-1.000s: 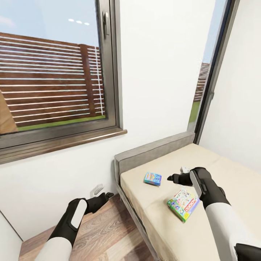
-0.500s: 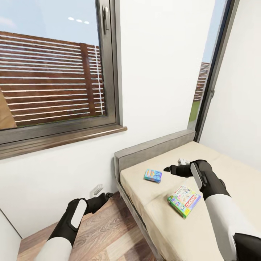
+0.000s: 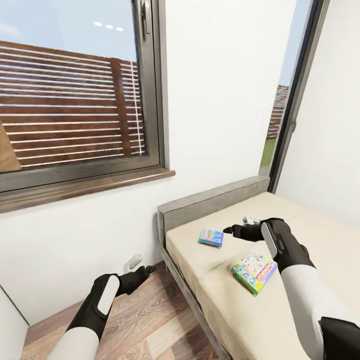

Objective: Put all the toys in the child's room - the three board games (two on the bed and one on the table), the two jigsaw puzzles on the table, and the tennis ball on the table - inside the toy box on the table in the child's room.

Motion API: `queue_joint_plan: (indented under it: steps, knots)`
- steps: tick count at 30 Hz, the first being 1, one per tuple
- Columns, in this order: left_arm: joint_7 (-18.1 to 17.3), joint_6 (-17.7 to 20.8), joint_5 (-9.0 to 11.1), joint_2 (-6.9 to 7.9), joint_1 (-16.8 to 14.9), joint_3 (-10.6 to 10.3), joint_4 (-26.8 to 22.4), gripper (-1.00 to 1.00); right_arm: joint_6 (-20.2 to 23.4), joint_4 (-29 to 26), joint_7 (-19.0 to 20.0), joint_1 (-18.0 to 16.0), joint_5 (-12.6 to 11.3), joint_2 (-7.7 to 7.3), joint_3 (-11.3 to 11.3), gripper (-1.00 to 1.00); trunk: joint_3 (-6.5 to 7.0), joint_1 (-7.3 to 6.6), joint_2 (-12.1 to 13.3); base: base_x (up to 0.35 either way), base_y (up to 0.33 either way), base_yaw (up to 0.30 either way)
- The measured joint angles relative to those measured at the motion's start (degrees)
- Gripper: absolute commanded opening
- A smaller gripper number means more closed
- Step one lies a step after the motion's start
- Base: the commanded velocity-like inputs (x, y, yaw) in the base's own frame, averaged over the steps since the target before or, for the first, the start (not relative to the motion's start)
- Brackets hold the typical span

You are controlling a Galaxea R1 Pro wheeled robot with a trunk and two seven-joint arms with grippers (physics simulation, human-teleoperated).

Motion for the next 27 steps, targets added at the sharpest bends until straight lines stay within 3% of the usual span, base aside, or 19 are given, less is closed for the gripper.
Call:
queue_joint_plan:
  steps: [27]
  knots:
    - [-0.2, 0.0, 0.0, 0.03, 0.1, 0.0, 0.0, 1.00, 0.1, -0.6, 0.1, 0.4, -0.5, -0.51, 0.0, 1.00, -4.85, 5.93, -10.8, 0.000, 0.000, 0.000]
